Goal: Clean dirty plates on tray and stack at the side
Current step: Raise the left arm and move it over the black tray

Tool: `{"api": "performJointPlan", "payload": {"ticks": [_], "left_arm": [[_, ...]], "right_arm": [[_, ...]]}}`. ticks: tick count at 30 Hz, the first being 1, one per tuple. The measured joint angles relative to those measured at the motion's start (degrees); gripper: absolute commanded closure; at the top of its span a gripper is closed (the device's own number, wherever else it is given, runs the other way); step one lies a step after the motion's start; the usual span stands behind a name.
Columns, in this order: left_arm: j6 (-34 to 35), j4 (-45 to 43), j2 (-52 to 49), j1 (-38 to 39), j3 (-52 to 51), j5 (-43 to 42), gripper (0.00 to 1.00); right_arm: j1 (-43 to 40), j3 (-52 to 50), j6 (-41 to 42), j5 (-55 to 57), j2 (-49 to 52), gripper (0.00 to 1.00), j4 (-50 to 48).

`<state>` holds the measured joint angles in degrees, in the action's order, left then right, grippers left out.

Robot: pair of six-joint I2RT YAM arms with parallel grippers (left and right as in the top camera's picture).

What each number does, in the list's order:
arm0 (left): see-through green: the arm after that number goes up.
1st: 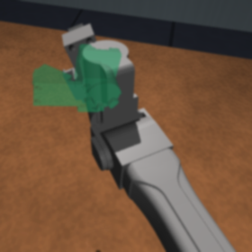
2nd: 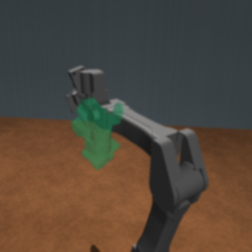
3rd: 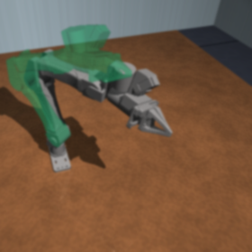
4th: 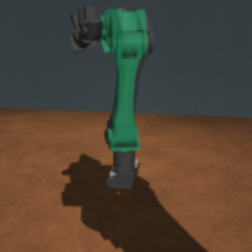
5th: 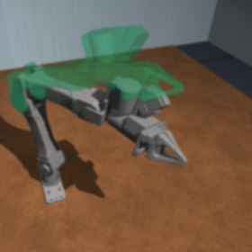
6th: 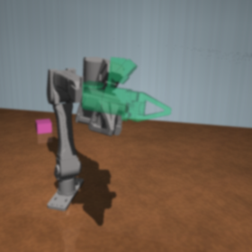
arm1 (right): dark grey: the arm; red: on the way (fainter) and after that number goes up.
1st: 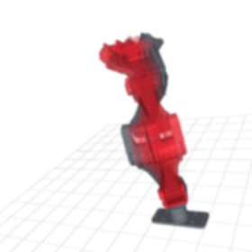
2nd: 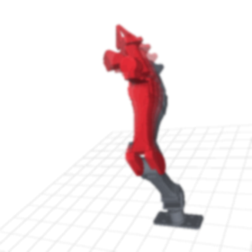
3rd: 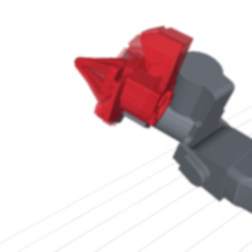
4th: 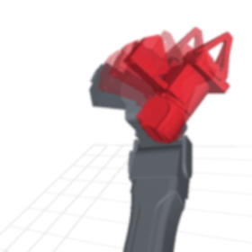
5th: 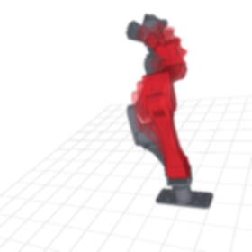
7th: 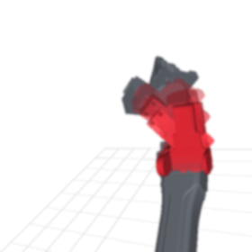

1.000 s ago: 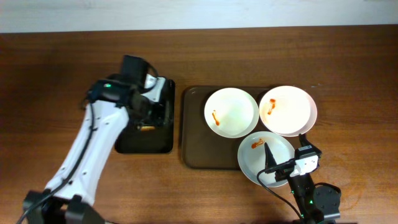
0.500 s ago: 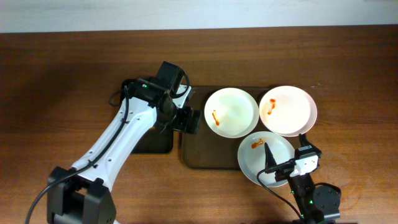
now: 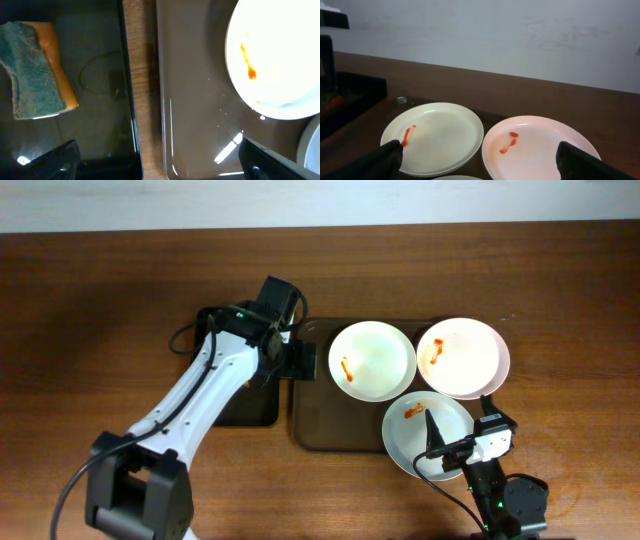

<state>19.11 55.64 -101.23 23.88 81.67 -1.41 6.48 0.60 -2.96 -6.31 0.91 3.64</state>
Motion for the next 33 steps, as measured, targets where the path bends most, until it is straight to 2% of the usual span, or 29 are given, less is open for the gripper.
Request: {"api": "performJointPlan", "payload": {"ticks": [30,33], "left_arm": [[0.24,-4.09,-2.29,0.00,0.00,-0.07,0.00],[0.31,-4.17,-2.29,0.00,0.00,-0.07,0.16]], "right_arm": [[0.00,0.00,-0.04,0.00,0.00,0.02,0.00],[0.00,0.00,-0.04,0.00,0.00,0.02,0.00]]}}
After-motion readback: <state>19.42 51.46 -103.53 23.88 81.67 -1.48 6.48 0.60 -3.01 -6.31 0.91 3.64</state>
